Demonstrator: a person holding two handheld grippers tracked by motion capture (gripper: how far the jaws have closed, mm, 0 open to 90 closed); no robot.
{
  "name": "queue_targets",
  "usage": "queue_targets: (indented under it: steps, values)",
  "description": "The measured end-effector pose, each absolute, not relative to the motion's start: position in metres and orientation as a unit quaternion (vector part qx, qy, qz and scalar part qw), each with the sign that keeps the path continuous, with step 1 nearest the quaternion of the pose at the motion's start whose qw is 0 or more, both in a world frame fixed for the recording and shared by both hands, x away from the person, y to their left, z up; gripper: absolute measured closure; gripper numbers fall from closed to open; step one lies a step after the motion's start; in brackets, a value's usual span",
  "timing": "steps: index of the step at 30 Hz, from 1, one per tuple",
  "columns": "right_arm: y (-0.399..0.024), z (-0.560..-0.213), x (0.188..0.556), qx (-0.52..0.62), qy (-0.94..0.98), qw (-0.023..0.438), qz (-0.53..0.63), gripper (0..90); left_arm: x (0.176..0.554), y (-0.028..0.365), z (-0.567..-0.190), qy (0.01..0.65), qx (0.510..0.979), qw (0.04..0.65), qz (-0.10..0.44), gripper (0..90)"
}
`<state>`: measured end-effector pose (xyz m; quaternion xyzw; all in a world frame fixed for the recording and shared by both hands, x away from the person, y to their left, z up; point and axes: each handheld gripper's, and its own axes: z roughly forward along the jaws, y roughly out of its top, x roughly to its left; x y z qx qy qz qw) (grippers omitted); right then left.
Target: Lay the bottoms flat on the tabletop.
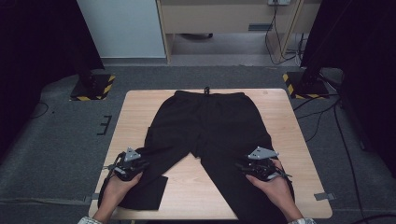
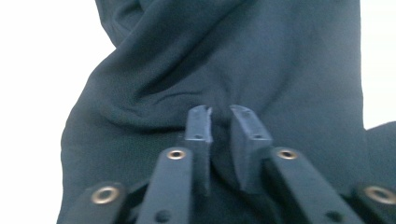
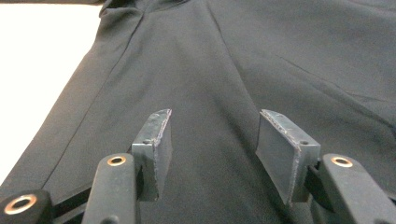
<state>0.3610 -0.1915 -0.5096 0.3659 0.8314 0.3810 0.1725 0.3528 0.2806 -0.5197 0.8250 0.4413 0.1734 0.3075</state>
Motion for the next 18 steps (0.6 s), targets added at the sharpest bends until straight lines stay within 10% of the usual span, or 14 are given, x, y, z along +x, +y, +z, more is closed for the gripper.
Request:
queue_targets:
  steps: [18]
  values:
    - [-0.192,-0.508,0.361,0.366,0.830,0.174,0.382,45.5,0.270,0.273,-0.508,0.367,0.880,0.288,0.088,86.3]
